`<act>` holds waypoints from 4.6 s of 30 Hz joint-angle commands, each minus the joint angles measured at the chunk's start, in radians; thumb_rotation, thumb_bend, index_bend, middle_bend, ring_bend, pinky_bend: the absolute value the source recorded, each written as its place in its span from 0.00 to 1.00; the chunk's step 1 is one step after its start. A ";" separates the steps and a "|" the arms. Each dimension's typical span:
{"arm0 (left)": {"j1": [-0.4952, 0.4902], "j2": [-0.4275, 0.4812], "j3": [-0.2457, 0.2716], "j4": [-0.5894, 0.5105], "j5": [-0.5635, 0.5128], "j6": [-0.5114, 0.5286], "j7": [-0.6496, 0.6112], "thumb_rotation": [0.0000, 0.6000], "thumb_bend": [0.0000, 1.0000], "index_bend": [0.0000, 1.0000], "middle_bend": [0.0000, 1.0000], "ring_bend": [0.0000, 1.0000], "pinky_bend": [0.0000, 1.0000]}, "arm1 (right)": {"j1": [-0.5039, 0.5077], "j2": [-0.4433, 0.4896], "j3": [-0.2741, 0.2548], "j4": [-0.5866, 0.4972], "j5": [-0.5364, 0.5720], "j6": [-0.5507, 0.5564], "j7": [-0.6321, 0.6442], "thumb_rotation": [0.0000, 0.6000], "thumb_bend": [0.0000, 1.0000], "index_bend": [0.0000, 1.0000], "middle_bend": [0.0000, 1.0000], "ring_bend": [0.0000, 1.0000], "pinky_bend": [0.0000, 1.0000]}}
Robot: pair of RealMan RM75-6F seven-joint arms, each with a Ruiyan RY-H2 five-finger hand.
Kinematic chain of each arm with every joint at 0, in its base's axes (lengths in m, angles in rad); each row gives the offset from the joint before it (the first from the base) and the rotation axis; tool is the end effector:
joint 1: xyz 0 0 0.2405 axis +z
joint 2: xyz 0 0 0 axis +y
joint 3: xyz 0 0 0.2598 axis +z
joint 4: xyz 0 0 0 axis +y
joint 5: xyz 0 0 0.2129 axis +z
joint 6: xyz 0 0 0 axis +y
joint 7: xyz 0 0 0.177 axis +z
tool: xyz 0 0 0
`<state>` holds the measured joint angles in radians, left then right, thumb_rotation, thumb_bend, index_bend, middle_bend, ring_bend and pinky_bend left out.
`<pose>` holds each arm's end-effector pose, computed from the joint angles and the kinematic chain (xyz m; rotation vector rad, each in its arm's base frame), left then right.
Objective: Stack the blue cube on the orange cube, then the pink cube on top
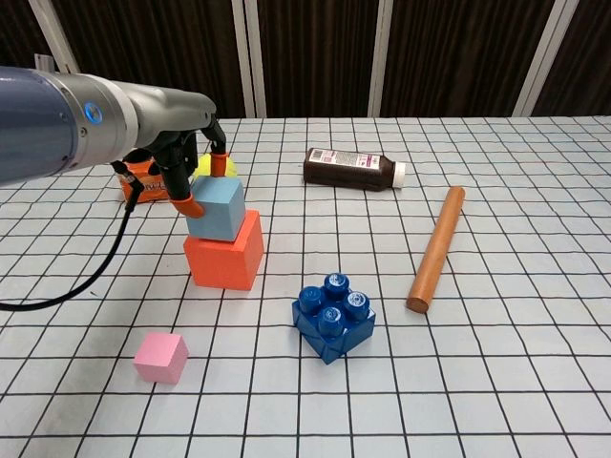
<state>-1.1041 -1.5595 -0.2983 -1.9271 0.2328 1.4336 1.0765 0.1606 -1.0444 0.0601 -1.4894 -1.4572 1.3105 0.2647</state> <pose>-0.0444 0.3582 -0.0131 -1.7576 -0.9233 -0.5366 -0.3483 -0.2438 0.1792 1.4001 -1.0487 0.8860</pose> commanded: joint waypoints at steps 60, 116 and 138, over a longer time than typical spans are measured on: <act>0.220 0.332 0.159 -0.396 0.361 0.081 -0.182 1.00 0.08 0.31 0.77 0.73 0.81 | 0.009 0.008 0.001 -0.037 0.037 -0.041 -0.050 1.00 0.13 0.00 0.02 0.06 0.13; 0.292 0.063 0.357 -0.165 0.364 -0.136 -0.125 1.00 0.13 0.33 0.79 0.75 0.83 | 0.019 0.008 -0.001 -0.023 0.042 -0.071 -0.024 1.00 0.13 0.00 0.01 0.06 0.13; 0.284 0.044 0.355 -0.147 0.349 -0.129 -0.104 1.00 0.21 0.38 0.80 0.75 0.83 | 0.029 0.006 -0.002 -0.010 0.042 -0.091 -0.002 1.00 0.13 0.00 0.02 0.06 0.13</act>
<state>-0.8199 -1.5154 0.0566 -2.0747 0.5823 1.3043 0.9728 0.1891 -1.0384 0.0580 -1.4992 -1.4154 1.2192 0.2626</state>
